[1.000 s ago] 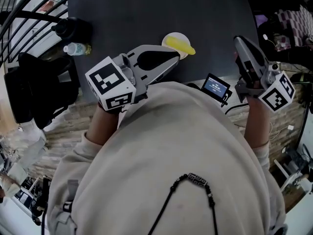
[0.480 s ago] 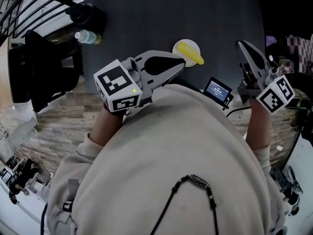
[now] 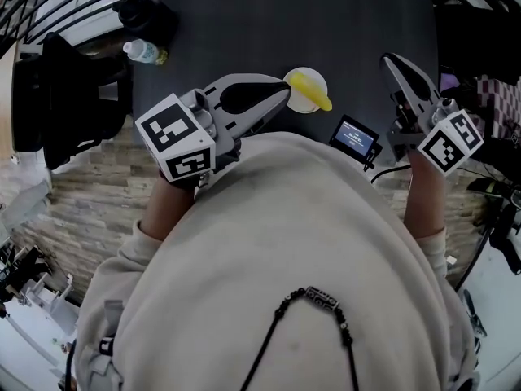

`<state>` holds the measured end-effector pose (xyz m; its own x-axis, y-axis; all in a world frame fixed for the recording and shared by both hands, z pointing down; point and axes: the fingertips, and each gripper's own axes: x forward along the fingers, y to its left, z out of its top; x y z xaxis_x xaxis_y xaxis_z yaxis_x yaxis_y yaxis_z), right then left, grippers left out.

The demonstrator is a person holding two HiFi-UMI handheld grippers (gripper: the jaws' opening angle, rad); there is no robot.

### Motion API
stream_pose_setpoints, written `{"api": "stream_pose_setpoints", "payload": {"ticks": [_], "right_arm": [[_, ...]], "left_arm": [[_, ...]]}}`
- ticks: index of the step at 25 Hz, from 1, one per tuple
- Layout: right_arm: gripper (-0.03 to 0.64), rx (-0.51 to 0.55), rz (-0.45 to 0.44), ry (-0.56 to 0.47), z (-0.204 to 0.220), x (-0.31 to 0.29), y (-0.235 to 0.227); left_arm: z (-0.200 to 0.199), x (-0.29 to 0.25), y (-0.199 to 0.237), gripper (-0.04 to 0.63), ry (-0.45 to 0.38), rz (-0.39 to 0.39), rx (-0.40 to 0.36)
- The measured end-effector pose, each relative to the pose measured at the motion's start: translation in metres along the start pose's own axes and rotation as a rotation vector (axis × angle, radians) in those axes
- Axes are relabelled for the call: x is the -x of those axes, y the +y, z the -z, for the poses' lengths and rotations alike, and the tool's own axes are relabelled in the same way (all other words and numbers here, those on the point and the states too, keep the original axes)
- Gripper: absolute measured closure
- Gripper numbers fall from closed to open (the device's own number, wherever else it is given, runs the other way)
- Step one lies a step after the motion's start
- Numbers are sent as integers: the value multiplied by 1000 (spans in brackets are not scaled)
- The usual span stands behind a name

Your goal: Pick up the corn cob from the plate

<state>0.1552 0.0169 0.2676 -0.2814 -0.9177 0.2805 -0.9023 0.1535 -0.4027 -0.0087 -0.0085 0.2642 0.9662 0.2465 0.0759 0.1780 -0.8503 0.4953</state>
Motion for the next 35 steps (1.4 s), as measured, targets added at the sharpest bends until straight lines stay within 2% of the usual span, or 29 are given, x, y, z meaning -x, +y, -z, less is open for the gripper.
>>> {"api": "stream_pose_setpoints", "payload": {"ticks": [15, 24, 35], "right_arm": [[599, -5, -79, 86, 15, -18, 0], [551, -9, -102, 193, 41, -26, -11], [509, 1, -105, 270, 61, -38, -33]], "left_arm": [[3, 11, 0, 589, -37, -85, 20], [13, 8, -3, 589, -35, -134, 49], [22, 9, -8, 589, -20, -197, 80]]}}
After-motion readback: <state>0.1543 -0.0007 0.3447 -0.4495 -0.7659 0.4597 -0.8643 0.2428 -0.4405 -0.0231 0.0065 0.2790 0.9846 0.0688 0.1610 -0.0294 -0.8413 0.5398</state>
